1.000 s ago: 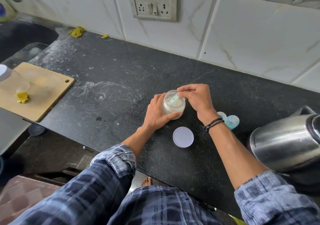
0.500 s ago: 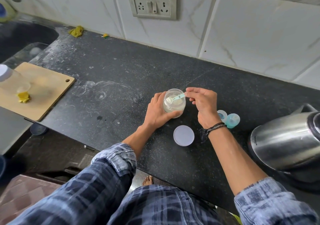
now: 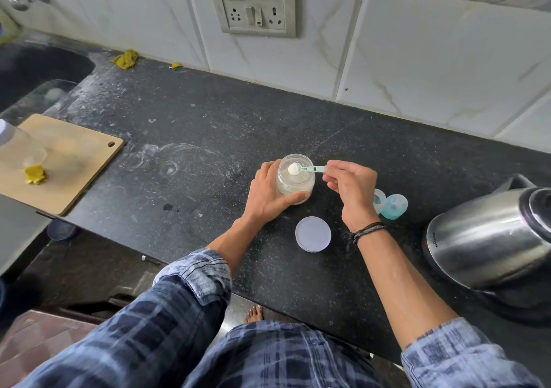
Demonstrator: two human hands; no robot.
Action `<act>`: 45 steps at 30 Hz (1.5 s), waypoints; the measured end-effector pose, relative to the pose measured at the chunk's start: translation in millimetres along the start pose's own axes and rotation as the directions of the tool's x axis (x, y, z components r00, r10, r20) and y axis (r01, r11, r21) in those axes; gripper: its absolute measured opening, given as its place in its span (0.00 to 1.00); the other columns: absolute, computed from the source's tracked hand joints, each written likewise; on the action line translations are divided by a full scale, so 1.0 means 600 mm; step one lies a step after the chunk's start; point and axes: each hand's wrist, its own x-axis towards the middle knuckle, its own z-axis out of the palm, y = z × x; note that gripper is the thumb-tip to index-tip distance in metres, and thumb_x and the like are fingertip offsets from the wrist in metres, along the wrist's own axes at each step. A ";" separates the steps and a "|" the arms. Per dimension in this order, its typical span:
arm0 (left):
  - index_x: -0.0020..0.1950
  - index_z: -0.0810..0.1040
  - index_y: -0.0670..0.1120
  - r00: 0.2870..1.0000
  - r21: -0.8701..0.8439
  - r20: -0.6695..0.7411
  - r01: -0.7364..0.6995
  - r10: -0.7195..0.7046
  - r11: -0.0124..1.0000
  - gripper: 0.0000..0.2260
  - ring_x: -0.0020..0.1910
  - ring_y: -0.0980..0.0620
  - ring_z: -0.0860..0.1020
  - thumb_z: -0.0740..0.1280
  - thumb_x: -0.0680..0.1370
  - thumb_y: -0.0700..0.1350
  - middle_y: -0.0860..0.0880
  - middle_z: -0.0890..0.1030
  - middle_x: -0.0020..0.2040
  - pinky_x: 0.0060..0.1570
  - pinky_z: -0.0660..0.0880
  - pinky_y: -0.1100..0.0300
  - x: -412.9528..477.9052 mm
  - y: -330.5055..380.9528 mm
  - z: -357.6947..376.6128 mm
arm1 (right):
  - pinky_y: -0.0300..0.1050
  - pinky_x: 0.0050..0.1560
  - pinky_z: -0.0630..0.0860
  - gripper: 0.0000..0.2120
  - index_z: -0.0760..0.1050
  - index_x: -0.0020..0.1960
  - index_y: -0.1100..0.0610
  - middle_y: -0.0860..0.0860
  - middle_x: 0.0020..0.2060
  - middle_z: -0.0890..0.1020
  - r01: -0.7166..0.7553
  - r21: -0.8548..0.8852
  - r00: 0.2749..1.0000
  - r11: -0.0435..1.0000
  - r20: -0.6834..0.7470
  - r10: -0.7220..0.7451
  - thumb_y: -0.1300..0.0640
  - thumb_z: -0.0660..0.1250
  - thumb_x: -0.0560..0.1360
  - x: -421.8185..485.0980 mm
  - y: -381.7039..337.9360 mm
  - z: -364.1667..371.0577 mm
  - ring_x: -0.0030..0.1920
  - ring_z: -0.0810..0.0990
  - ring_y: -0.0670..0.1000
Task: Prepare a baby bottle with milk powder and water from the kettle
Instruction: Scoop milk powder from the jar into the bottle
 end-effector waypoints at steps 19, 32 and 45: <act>0.73 0.69 0.59 1.000 -0.008 -0.001 0.004 -0.004 1.000 0.38 0.66 0.54 0.70 0.75 0.66 0.70 0.55 0.72 0.66 0.67 0.71 0.46 -0.001 0.003 -0.001 | 0.38 0.41 0.82 0.08 0.84 0.42 0.54 0.54 0.38 0.88 -0.102 0.054 0.995 0.993 0.011 0.102 0.66 0.74 0.76 -0.008 0.006 -0.001 0.42 0.88 0.51; 0.74 0.69 0.58 1.000 -0.004 0.002 -0.001 0.001 1.000 0.39 0.65 0.55 0.69 0.74 0.67 0.71 0.55 0.72 0.66 0.67 0.70 0.48 -0.002 0.002 -0.001 | 0.38 0.41 0.84 0.07 0.85 0.44 0.56 0.49 0.35 0.86 -0.038 -0.079 0.999 0.996 -0.032 0.036 0.66 0.73 0.77 0.001 0.000 -0.002 0.42 0.88 0.51; 0.72 0.69 0.61 1.000 0.003 -0.003 0.000 0.000 1.000 0.38 0.62 0.54 0.71 0.74 0.66 0.71 0.57 0.71 0.63 0.65 0.72 0.46 -0.004 0.007 -0.002 | 0.54 0.60 0.81 0.06 0.87 0.50 0.56 0.49 0.47 0.88 0.433 -0.559 0.901 0.707 0.264 -0.343 0.62 0.71 0.77 -0.024 -0.045 0.042 0.51 0.86 0.50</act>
